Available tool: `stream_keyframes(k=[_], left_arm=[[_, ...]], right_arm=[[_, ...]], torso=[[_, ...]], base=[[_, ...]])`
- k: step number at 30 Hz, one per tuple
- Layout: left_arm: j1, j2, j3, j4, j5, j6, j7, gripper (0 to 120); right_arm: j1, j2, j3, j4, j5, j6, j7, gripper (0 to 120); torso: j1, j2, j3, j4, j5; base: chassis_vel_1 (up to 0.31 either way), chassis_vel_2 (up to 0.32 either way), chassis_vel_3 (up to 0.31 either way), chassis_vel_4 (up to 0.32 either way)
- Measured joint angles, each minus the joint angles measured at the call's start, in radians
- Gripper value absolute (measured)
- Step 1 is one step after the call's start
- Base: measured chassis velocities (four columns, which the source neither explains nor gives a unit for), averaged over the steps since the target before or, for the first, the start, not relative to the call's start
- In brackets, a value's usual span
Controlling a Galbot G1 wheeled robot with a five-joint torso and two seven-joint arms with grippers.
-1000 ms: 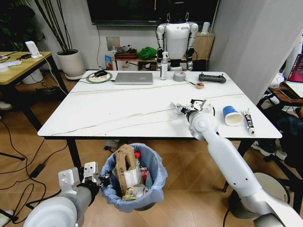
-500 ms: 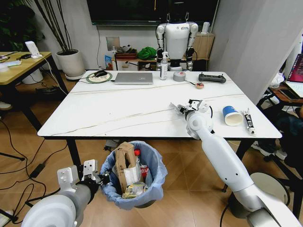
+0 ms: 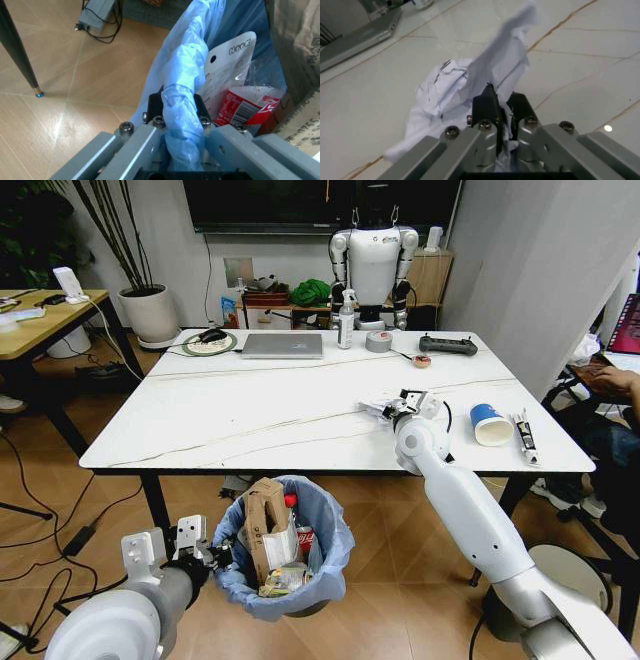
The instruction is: Pick up the trash bin and place the trash from the table into it.
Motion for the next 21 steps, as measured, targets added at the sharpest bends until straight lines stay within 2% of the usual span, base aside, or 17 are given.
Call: stream_keyframes(k=[2, 5, 6, 8, 9, 10, 12, 13, 19, 21], left_arm=[[0.000, -0.001, 0.000, 0.000, 0.001, 0.000, 0.000, 0], [-0.002, -0.002, 0.001, 0.000, 0.003, 0.000, 0.000, 0], [-0.002, -0.002, 0.001, 0.000, 0.003, 0.000, 0.000, 0], [-0.004, -0.002, 0.001, 0.000, 0.003, 0.000, 0.000, 0], [-0.005, -0.003, 0.002, 0.000, 0.004, 0.000, 0.001, 0], [-0.005, -0.003, 0.003, 0.000, 0.004, 0.000, 0.001, 0], [-0.007, -0.004, 0.006, 0.000, 0.004, 0.000, 0.001, 0], [-0.007, -0.004, 0.006, 0.000, 0.004, 0.000, 0.001, 0], [-0.007, -0.006, 0.004, 0.000, 0.004, 0.000, 0.001, 0], [-0.006, -0.008, 0.004, 0.000, 0.004, 0.000, 0.001, 0]], right_arm=[[-0.010, -0.019, 0.000, 0.043, -0.001, 0.001, -0.012, 0], [-0.043, -0.107, -0.005, 0.189, 0.010, -0.006, -0.048, 0], [-0.043, -0.107, -0.005, 0.189, 0.010, -0.006, -0.048, 0], [-0.062, -0.154, -0.005, 0.270, 0.036, -0.010, -0.075, 0], [-0.081, -0.198, 0.000, 0.347, 0.078, -0.010, -0.116, 0], [-0.085, -0.206, 0.002, 0.360, 0.087, -0.010, -0.128, 0], [-0.126, -0.277, 0.013, 0.484, 0.133, -0.011, -0.258, 0], [-0.126, -0.277, 0.013, 0.484, 0.133, -0.011, -0.258, 0], [-0.228, -0.382, 0.018, 0.739, 0.186, -0.009, -0.457, 0], [-0.244, -0.394, 0.018, 0.765, 0.189, -0.008, -0.489, 0]], torso=[[0.000, 0.000, 0.000, 0.0001, 0.0001], [0.000, 0.000, 0.000, 0.0001, -0.0001], [0.000, 0.000, 0.000, 0.0001, -0.0001], [0.000, 0.000, 0.000, -0.0002, -0.0001], [0.000, 0.000, 0.000, -0.0002, 0.0000], [0.000, 0.000, 0.000, -0.0003, -0.0003], [0.000, 0.000, 0.000, -0.0002, 0.0000], [0.000, 0.000, 0.000, -0.0002, 0.0000], [0.000, 0.000, 0.000, 0.0001, -0.0001], [0.000, 0.000, 0.000, 0.0000, -0.0001]], base=[[0.000, 0.000, 0.000, 0.000], [0.000, 0.000, 0.000, 0.000], [0.000, 0.000, 0.000, 0.000], [0.000, 0.000, 0.000, 0.000], [0.000, 0.000, 0.000, 0.000], [0.000, 0.000, 0.000, 0.000], [0.000, 0.000, 0.000, 0.000], [0.000, 0.000, 0.000, 0.000], [0.000, 0.000, 0.000, 0.000], [0.000, 0.000, 0.000, 0.000]])
